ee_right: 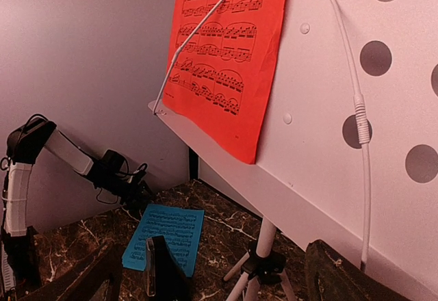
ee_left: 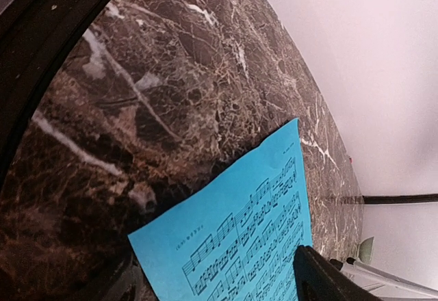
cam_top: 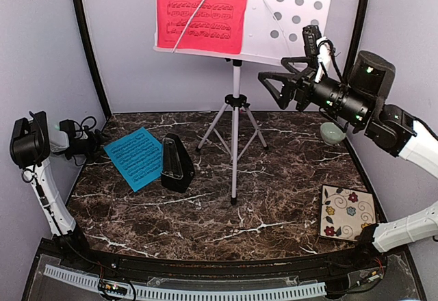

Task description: Set up the instrument practice props

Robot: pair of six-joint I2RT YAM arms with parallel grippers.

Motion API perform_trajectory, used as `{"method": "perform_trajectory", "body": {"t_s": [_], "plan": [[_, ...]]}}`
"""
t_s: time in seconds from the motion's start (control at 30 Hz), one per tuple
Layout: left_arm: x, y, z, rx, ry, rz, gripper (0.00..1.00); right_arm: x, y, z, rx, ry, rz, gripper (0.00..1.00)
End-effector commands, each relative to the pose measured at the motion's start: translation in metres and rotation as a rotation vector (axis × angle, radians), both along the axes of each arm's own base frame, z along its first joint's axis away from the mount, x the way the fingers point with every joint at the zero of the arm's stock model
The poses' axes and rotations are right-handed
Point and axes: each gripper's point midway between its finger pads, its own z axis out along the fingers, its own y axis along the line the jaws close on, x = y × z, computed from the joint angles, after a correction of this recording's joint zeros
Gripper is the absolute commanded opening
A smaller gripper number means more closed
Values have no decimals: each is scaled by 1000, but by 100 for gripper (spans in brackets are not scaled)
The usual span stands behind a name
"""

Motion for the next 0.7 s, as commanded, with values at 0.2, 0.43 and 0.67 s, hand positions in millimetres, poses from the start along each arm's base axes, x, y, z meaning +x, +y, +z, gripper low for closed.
{"method": "perform_trajectory", "body": {"t_s": [0.2,0.43,0.67], "plan": [[10,-29,1,-153,-113,-137,69,-2,7,16,7,-34,25,93],[16,-71,8,-169,-155,-243,52,-3,7,17,24,-29,33,93],[14,-81,23,-161,-193,-247,27,-8,6,14,28,-7,51,93]]}}
